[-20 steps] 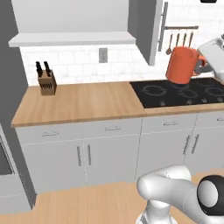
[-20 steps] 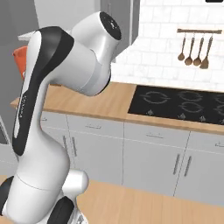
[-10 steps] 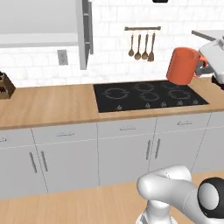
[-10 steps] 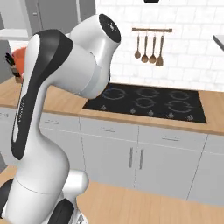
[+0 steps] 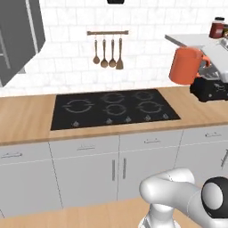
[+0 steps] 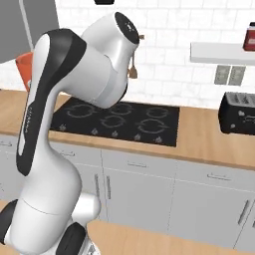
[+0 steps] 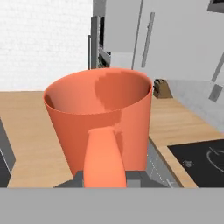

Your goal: Gather all objects into one cabinet and sort the glasses and bowls to opposite sides.

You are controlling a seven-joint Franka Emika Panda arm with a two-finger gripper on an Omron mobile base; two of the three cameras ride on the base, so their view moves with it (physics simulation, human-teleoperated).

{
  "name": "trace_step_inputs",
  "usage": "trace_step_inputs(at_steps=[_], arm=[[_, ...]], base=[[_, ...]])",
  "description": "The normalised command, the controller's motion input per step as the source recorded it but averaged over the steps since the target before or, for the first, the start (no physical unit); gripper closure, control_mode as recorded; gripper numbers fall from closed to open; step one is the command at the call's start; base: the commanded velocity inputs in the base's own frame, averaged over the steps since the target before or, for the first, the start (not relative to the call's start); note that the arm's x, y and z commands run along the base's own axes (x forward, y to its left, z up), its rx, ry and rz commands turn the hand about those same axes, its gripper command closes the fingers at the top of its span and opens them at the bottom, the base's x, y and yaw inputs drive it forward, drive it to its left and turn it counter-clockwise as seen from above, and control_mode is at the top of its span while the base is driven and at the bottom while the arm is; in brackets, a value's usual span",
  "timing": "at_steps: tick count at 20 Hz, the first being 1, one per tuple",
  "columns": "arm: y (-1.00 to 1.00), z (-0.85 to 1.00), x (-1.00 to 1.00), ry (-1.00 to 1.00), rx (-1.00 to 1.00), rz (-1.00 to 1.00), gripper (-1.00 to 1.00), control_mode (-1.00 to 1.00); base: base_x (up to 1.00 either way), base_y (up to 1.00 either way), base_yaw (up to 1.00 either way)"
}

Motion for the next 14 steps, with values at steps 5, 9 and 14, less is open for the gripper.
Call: trace_step_inputs(at_steps=[5,9,14], arm=[[0.0,0.0,0.0,0.0,0.0,0.0,1.0,1.0],[0.0,0.0,0.0,0.0,0.0,0.0,1.0,1.0],[0.0,0.0,0.0,0.0,0.0,0.0,1.0,1.0]], base=[[0.18,-1.0,0.0],[0.1,-1.0,0.0],[0.08,-1.0,0.0]])
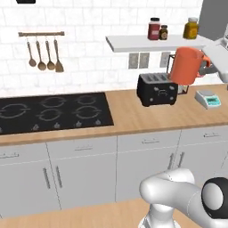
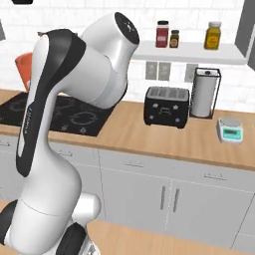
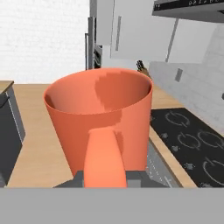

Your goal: Gather all objects into one cabinet and sort the glasses and bowls to opposite sides.

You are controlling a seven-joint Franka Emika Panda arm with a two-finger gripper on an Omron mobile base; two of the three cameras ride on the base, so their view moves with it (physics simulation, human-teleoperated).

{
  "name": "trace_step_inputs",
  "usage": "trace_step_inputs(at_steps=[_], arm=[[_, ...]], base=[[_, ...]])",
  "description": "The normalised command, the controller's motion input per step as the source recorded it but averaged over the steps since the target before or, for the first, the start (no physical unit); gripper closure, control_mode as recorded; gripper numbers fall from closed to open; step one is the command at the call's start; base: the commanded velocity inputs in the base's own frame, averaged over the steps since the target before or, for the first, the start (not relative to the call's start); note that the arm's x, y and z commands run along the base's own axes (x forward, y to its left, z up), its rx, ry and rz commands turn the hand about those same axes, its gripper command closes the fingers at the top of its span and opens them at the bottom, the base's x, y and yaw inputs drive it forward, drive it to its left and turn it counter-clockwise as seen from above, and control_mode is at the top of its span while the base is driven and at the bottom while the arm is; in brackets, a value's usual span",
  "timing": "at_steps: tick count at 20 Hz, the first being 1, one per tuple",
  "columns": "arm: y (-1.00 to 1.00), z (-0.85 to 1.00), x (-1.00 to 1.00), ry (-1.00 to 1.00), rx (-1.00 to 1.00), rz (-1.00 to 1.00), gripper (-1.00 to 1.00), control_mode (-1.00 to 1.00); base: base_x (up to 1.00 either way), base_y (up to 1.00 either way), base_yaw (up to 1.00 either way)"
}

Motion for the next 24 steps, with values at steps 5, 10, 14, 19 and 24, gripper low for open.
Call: trace_step_inputs(at_steps=[5,10,14,19,24], arm=[[0.0,0.0,0.0,0.0,0.0,0.0,1.0,1.0],[0.0,0.0,0.0,0.0,0.0,0.0,1.0,1.0],[0.0,0.0,0.0,0.0,0.0,0.0,1.0,1.0],[0.0,0.0,0.0,0.0,0.0,0.0,1.0,1.0],[0.0,0.0,0.0,0.0,0.0,0.0,1.0,1.0]], base=[[0.1,-1.0,0.0],[0.09,-1.0,0.0],[0.06,-1.0,0.0],[0.03,-1.0,0.0],[0.02,-1.0,0.0]])
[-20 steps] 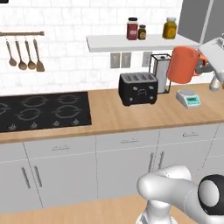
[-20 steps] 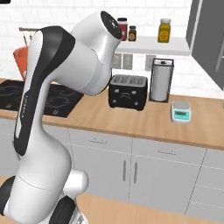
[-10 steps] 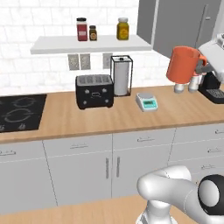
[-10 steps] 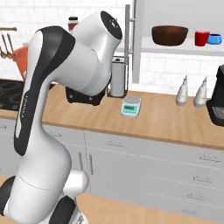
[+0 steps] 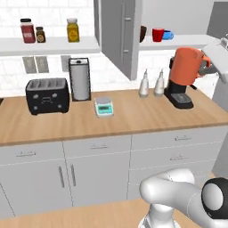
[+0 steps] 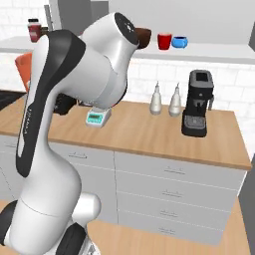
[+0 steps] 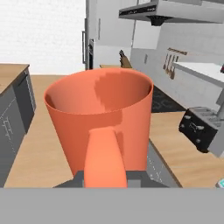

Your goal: Gather all objects into one cabinet and sort the glasses and bowls to opposite sides.

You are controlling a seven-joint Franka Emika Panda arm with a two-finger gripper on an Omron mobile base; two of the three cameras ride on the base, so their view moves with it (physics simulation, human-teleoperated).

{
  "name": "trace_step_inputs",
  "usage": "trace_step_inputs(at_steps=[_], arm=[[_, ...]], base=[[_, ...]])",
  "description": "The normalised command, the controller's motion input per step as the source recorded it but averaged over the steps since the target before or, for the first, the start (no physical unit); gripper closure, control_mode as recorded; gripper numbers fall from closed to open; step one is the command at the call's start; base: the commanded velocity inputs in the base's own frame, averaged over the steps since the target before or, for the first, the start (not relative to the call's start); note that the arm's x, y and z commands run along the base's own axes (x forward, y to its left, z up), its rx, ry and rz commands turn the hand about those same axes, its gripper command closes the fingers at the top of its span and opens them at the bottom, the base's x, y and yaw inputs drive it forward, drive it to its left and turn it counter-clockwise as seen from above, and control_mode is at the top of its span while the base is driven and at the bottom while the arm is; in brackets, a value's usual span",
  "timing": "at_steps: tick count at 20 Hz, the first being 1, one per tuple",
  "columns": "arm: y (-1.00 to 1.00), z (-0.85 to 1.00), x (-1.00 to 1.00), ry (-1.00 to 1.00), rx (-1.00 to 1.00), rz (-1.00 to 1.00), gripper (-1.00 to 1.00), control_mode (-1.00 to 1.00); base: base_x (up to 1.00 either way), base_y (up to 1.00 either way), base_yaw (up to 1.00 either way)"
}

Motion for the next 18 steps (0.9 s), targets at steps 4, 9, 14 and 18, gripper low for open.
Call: trace_step_inputs(at_steps=[4,9,14,18], arm=[[0.0,0.0,0.0,0.0,0.0,0.0,1.0,1.0],[0.0,0.0,0.0,0.0,0.0,0.0,1.0,1.0],[0.0,0.0,0.0,0.0,0.0,0.0,1.0,1.0],[0.0,0.0,0.0,0.0,0.0,0.0,1.0,1.0]], base=[[0.22,-1.0,0.0],[0.03,-0.32,0.01],[0.78,-0.17,0.02],[1.0,-0.32,0.04]])
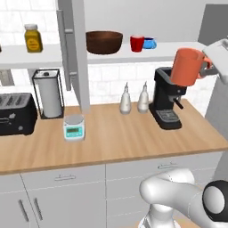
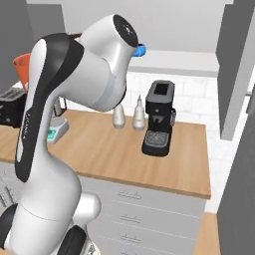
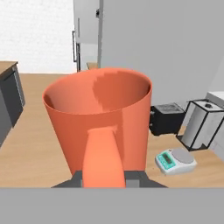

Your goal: Gather all objects into one cabinet and sort the glasses and bowls to opposite sides.

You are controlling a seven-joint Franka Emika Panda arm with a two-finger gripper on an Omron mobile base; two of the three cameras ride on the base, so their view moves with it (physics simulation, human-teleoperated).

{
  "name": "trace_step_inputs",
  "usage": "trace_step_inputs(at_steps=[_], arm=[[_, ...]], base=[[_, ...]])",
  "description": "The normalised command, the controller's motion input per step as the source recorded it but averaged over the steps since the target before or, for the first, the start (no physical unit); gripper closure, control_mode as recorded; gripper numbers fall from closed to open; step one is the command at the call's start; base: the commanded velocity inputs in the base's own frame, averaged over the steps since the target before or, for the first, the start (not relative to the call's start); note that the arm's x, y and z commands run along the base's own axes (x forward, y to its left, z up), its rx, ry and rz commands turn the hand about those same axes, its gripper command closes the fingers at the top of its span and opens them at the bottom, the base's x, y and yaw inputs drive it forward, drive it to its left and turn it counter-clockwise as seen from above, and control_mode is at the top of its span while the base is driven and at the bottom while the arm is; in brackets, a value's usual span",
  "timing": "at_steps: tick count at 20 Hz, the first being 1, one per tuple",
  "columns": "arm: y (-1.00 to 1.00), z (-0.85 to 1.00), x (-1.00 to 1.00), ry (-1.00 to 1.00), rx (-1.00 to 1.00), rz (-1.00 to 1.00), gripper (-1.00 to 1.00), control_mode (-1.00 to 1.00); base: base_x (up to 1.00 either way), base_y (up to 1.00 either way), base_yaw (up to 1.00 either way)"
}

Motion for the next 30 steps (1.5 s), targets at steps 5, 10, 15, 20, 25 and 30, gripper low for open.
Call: trace_step_inputs(at_steps=[5,10,15,20,25,30], arm=[[0.0,0.0,0.0,0.0,0.0,0.0,1.0,1.0],[0.0,0.0,0.0,0.0,0.0,0.0,1.0,1.0],[0.0,0.0,0.0,0.0,0.0,0.0,1.0,1.0],[0.0,0.0,0.0,0.0,0.0,0.0,1.0,1.0],[0.0,-0.03,0.05,0.0,0.0,0.02,1.0,-1.0],[-0.04,0.0,0.12,0.0,0.04,0.03,1.0,-1.0]], base=[[1.0,-0.47,0.04],[1.0,-0.4,0.06],[0.64,-0.19,0.03],[0.09,-0.07,0.0],[0.02,-0.01,0.0],[0.0,0.0,0.0]])
